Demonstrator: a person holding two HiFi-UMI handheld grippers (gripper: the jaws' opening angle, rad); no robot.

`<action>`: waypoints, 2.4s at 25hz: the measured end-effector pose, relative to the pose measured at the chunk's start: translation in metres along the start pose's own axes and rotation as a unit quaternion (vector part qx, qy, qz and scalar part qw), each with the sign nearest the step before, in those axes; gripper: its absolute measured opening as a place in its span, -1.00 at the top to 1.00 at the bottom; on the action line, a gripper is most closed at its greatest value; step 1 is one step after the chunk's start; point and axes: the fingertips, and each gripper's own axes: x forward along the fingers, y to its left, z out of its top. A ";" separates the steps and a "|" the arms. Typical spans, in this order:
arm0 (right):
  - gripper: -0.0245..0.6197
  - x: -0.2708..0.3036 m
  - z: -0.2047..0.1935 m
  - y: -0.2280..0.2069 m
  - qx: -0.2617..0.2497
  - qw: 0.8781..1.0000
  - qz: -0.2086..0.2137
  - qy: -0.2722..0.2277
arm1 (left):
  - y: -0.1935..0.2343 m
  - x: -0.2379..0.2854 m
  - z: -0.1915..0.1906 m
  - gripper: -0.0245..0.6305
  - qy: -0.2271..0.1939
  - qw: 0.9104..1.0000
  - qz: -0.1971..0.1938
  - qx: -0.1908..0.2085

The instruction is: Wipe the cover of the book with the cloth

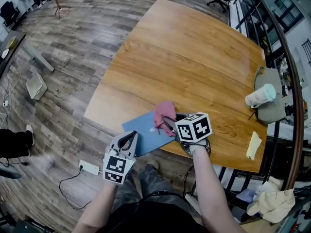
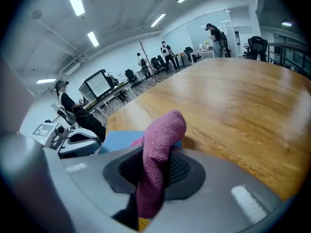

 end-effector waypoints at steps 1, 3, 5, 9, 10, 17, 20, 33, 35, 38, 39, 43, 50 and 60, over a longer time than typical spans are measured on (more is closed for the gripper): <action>0.64 -0.001 0.001 -0.003 0.002 1.000 -0.004 -0.001 | 0.001 -0.001 -0.001 0.94 0.000 1.000 0.001 -0.001; 0.64 -0.005 0.002 -0.012 0.006 1.000 -0.017 -0.003 | 0.003 -0.002 -0.002 0.94 -0.001 1.000 0.005 -0.002; 0.64 -0.009 0.004 -0.021 0.009 0.999 -0.041 -0.012 | 0.005 -0.004 -0.004 0.94 -0.001 1.000 0.009 -0.004; 0.64 -0.024 0.013 -0.028 -0.020 0.993 -0.106 -0.055 | 0.010 -0.009 -0.010 0.94 0.002 1.000 0.019 -0.009; 0.64 -0.029 0.017 -0.025 -0.028 0.991 -0.111 -0.070 | 0.011 -0.010 -0.013 0.94 0.003 1.000 0.021 -0.011; 0.64 -0.034 0.022 0.034 -0.055 0.991 -0.044 -0.110 | 0.010 -0.016 -0.026 0.94 0.007 0.999 0.027 -0.024; 0.64 -0.026 0.016 0.062 -0.054 0.993 -0.003 -0.105 | 0.008 -0.020 -0.030 0.93 0.006 0.999 0.030 -0.028; 0.64 0.010 -0.027 0.153 -0.094 0.989 0.114 -0.024 | 0.007 -0.040 -0.048 0.94 -0.002 0.997 0.060 -0.055; 0.64 0.013 -0.031 0.161 -0.092 0.987 0.127 -0.014 | 0.009 -0.043 -0.049 0.94 -0.004 0.996 0.067 -0.059; 0.64 0.016 -0.040 0.168 -0.079 0.987 0.143 0.005 | 0.011 -0.045 -0.051 0.94 -0.005 0.995 0.074 -0.062; 0.64 0.018 -0.043 0.168 -0.075 0.986 0.146 0.013 | 0.012 -0.045 -0.051 0.93 -0.005 0.995 0.075 -0.062; 0.64 0.021 -0.053 0.160 -0.060 0.987 0.147 0.034 | 0.012 -0.044 -0.049 0.94 -0.007 0.995 0.079 -0.059; 0.64 0.018 -0.053 0.138 -0.047 0.988 0.140 0.045 | 0.008 -0.031 -0.039 0.94 -0.008 0.997 0.070 -0.044; 0.64 0.006 -0.049 0.103 -0.037 0.990 0.130 0.042 | -0.011 -0.009 -0.012 0.94 -0.005 0.999 0.042 -0.002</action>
